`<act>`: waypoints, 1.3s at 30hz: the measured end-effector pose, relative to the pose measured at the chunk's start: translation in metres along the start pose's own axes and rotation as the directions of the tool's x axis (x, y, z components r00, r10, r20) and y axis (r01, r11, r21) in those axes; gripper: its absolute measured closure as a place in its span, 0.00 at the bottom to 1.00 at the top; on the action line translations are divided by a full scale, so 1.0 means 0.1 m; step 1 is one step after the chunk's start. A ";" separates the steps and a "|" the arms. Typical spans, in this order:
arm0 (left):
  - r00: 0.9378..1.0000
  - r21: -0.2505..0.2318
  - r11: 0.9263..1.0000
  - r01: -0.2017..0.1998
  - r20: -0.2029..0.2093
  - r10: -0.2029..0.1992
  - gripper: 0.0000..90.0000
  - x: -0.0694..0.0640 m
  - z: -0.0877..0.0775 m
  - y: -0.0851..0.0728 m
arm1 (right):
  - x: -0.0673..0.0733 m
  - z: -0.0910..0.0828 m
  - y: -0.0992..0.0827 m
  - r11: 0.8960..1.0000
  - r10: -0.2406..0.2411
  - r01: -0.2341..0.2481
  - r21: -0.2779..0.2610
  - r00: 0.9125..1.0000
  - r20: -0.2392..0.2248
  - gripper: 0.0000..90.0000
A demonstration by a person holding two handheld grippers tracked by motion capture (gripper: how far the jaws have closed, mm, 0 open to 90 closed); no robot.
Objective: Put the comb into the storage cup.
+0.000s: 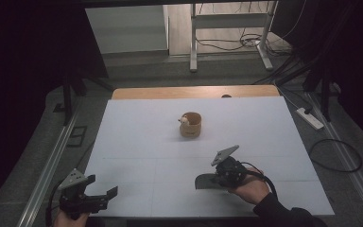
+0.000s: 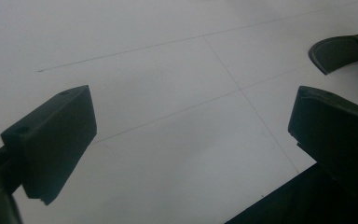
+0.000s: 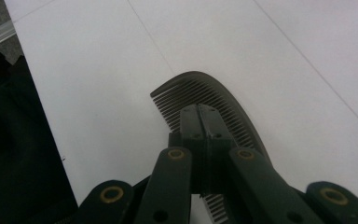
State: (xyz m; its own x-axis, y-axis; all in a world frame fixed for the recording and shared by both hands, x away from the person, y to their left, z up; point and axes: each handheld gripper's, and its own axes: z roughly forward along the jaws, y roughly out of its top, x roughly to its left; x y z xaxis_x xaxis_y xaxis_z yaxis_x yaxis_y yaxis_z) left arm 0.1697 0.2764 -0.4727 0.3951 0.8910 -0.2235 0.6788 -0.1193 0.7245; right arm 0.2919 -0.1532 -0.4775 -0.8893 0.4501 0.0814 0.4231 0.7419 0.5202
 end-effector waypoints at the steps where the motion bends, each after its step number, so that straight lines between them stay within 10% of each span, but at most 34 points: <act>1: 1.000 0.000 1.000 -0.002 0.000 0.002 0.02 0.00 0.00 0.00 | 0.00 0.05 -0.02 1.000 -0.002 0.002 0.014 1.000 0.002 0.99; 22: 1.000 0.000 1.000 0.002 0.003 -0.002 0.02 0.00 0.00 0.00 | 0.12 0.27 -0.14 0.994 -0.046 0.048 0.101 0.999 -0.029 0.99; 39: 1.000 0.006 1.000 0.000 0.003 0.000 0.02 0.00 0.00 0.00 | 0.01 0.32 -0.07 0.997 -0.032 0.032 0.071 0.999 0.002 0.99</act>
State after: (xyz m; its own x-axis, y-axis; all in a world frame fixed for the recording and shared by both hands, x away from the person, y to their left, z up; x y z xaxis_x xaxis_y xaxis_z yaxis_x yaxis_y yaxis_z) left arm 0.1704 0.2766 -0.4729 0.3971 0.8897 -0.2252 0.6823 -0.1221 0.7208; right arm 0.2939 -0.1423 -0.5081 -0.9020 0.4272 0.0632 0.4060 0.7889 0.4613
